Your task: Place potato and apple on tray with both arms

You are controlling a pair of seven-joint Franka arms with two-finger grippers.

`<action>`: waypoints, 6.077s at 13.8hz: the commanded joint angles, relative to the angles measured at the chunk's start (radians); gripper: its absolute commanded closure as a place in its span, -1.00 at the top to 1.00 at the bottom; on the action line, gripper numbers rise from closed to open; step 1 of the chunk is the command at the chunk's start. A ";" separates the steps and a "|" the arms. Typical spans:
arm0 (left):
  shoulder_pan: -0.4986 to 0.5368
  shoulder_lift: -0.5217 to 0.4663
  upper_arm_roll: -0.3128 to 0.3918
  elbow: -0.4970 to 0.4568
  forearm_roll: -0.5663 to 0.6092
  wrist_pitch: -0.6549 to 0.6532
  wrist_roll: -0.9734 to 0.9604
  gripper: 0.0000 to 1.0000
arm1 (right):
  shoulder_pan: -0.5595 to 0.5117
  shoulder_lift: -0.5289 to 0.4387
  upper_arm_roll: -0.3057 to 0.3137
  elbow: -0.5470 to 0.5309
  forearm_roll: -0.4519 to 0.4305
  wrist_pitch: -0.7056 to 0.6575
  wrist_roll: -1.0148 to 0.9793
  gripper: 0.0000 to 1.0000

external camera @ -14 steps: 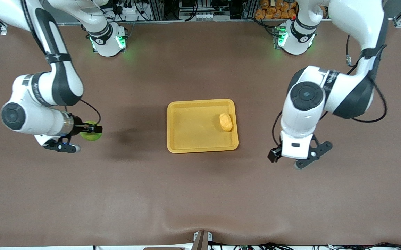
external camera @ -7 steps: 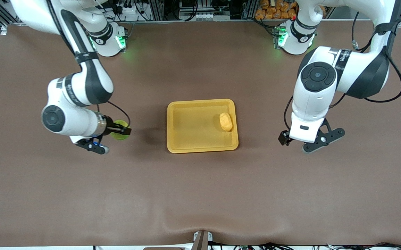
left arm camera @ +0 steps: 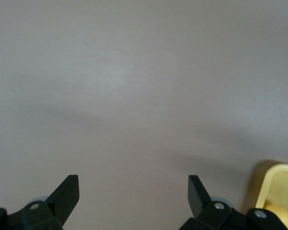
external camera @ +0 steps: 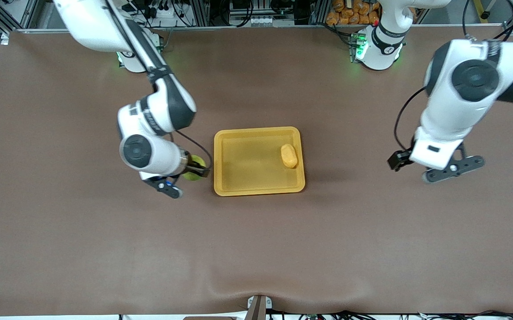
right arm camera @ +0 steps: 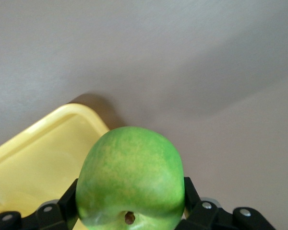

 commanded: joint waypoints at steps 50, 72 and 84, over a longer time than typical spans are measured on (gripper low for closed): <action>0.124 -0.147 0.012 0.193 -0.170 -0.396 0.565 1.00 | -0.327 -0.052 -0.005 0.441 -0.059 -0.480 -0.192 1.00; 0.127 -0.145 0.012 0.193 -0.170 -0.397 0.566 1.00 | -0.495 -0.640 0.063 0.073 -0.214 -0.649 -0.857 1.00; 0.129 -0.138 0.016 0.193 -0.170 -0.397 0.566 1.00 | -0.478 -0.626 -0.024 0.076 -0.255 -0.566 -1.021 1.00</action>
